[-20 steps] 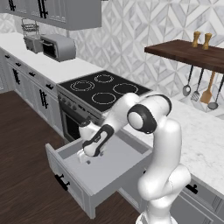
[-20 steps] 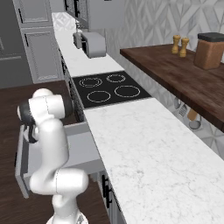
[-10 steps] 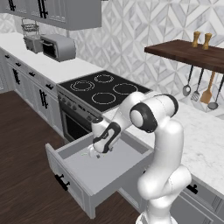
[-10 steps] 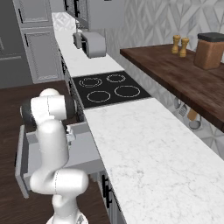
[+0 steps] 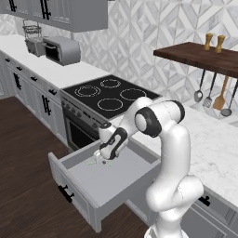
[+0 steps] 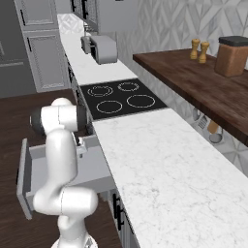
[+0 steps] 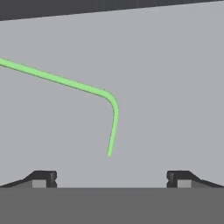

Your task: Take a straw from the drawer in front and place it inside the glass cup on the dining counter.

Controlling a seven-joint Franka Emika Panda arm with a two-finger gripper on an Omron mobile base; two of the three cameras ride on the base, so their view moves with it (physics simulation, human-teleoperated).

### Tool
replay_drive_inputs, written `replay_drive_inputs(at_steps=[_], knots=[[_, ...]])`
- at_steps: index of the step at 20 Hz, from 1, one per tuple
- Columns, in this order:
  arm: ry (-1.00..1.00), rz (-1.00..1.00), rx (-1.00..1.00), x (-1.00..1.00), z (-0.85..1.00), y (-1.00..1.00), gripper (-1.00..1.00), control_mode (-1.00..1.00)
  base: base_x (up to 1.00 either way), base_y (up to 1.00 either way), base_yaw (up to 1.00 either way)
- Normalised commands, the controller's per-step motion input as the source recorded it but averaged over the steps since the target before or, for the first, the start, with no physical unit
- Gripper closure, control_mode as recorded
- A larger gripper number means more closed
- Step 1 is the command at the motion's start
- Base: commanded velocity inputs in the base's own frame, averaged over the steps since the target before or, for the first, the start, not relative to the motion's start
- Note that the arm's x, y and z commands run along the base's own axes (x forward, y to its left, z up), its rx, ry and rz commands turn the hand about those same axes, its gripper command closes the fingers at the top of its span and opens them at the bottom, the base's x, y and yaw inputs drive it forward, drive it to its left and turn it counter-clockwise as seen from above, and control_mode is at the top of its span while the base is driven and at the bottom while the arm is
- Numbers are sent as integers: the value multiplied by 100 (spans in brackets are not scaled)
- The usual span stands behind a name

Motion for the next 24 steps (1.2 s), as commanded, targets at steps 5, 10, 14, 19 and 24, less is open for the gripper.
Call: replay_drive_inputs(at_steps=[5,10,14,19,24], knots=[[0,0,2,36,-34,0,-100,-100,0,0,0],[0,0,0,17,-38,0,-100,-100,0,0,0],[0,0,0,3,-35,0,-100,-100,0,0,0],[0,0,0,2,-42,0,-100,-100,0,0,0],[0,0,0,3,-45,1,100,-100,0,0,0]])
